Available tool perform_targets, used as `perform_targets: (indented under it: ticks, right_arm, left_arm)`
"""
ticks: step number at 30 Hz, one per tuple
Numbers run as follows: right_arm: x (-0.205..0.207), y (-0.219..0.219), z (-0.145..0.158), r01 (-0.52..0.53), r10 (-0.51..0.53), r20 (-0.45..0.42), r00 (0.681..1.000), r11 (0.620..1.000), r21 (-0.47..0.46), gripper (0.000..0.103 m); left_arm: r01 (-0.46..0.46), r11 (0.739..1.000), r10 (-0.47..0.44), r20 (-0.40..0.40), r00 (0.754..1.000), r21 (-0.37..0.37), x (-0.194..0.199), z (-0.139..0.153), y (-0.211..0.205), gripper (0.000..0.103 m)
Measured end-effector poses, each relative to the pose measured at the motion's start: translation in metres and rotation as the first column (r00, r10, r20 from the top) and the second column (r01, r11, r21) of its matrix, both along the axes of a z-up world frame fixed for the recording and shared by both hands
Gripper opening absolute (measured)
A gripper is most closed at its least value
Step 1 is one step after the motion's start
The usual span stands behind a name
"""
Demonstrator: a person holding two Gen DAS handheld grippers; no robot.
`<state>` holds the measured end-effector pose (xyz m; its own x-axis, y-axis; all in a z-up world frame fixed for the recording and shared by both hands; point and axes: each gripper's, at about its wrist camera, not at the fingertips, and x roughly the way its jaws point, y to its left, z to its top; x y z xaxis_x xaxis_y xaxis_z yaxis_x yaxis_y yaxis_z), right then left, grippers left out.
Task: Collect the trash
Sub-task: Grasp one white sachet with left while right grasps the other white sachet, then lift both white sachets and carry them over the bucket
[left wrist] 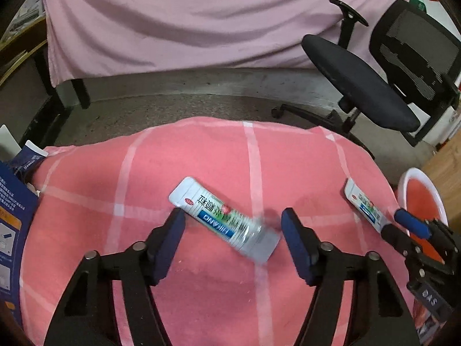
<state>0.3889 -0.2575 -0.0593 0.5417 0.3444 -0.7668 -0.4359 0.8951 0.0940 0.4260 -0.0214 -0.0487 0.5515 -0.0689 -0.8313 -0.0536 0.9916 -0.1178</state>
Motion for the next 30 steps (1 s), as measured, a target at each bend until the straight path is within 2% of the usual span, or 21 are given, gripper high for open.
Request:
perform_targets:
  ticks: [1,2,4,7,9,11,15,19,21,23,26,30]
  right_arm:
    - [0.000,0.000,0.000,0.002,-0.002,0.000,1.000,1.000,0.004,0.038]
    - [0.000,0.000,0.001,0.002,-0.002,0.001,1.000,1.000,0.009,0.038]
    - [0.000,0.002,0.001,0.000,0.000,0.003,1.000,1.000,0.010,0.038]
    - [0.001,0.007,0.001,-0.021,0.021,0.003,1.000,1.000,0.002,0.038]
    - [0.001,0.010,0.001,-0.034,0.034,0.006,0.999,0.999,-0.004,0.040]
    - [0.003,0.016,0.001,-0.054,0.054,0.009,0.998,0.998,-0.017,0.047]
    - [0.012,0.030,-0.005,-0.081,0.082,0.007,0.997,0.993,-0.089,0.047]
    - [0.010,0.042,-0.010,-0.091,0.096,0.023,0.995,0.981,-0.171,0.047]
    - [0.007,0.045,-0.011,-0.108,0.115,0.027,0.993,0.976,-0.187,0.043]
    - [0.007,0.046,-0.013,-0.124,0.130,0.019,0.991,0.974,-0.188,0.024]
    - [0.005,0.044,-0.011,-0.111,0.120,0.036,0.992,0.976,-0.189,0.019]
    - [-0.006,0.036,-0.003,-0.087,0.101,0.086,0.991,0.985,-0.149,0.019]
  left_arm:
    - [-0.013,1.000,0.013,-0.004,1.000,0.024,0.002,-0.001,-0.002,0.047]
    - [-0.017,0.999,0.017,-0.006,1.000,0.041,0.004,-0.002,-0.005,0.044]
    - [0.000,0.997,0.000,0.001,1.000,0.071,0.003,-0.004,-0.008,0.030]
    - [0.043,0.995,-0.043,0.004,0.999,0.087,-0.004,-0.007,-0.011,0.019]
    - [0.071,0.994,-0.072,0.004,0.997,0.077,-0.012,-0.009,-0.008,0.018]
    - [0.104,0.992,-0.104,0.009,0.994,0.065,-0.018,-0.011,-0.006,0.018]
    - [0.156,0.986,-0.157,0.026,0.987,0.060,-0.033,-0.013,-0.003,0.018]
    - [0.162,0.985,-0.164,0.023,0.986,0.062,-0.040,-0.013,-0.006,0.018]
    - [0.161,0.985,-0.163,0.023,0.986,0.063,-0.041,-0.012,-0.007,0.018]
    - [0.157,0.985,-0.159,0.027,0.987,0.067,-0.042,-0.013,-0.006,0.017]
    - [0.147,0.987,-0.150,0.033,0.988,0.072,-0.047,-0.010,-0.009,0.017]
    - [0.125,0.990,-0.130,0.069,0.989,0.071,-0.056,-0.004,-0.009,0.017]
